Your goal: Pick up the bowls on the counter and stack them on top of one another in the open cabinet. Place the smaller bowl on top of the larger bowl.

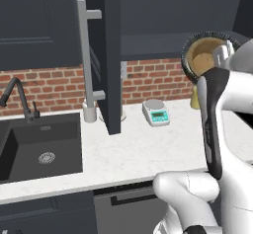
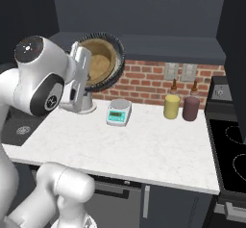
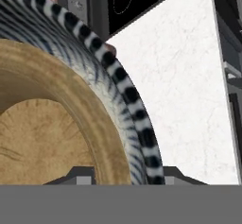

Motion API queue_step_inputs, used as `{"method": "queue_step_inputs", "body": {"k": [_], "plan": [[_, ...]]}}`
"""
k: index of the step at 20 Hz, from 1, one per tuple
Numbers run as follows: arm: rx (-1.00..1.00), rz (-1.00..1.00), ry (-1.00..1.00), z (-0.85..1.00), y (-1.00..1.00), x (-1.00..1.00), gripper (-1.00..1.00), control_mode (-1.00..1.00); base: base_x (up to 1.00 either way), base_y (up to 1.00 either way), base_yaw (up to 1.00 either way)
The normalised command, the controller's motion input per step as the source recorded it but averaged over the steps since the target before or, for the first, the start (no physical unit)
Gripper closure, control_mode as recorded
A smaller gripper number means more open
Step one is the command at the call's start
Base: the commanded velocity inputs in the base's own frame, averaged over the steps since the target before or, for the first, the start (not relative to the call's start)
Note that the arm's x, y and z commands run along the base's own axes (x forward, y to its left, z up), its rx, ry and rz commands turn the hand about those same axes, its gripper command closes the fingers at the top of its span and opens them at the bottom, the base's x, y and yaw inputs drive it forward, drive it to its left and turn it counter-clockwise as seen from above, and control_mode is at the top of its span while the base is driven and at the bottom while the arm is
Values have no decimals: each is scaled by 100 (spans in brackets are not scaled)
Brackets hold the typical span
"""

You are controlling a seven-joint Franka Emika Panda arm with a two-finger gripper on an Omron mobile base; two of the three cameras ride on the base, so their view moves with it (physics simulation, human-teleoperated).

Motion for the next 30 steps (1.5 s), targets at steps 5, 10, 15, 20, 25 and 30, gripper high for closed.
{"method": "queue_step_inputs", "body": {"k": [5, 10, 15, 20, 25, 30], "plan": [[4, 5, -19, 68, 0, 18, 100, -100, 0, 0, 0], [0, 12, -35, 41, 0, 30, 100, -100, 0, 0, 0], [0, 5, -20, 4, 0, 45, 100, -100, 0, 0, 0], [0, 0, 15, 0, 0, 61, 100, -100, 0, 0, 0], [0, 1, 13, 0, -2, 65, 100, -100, 0, 0, 0], [0, 5, 3, -11, -1, 58, 100, -100, 0, 0, 0]]}}
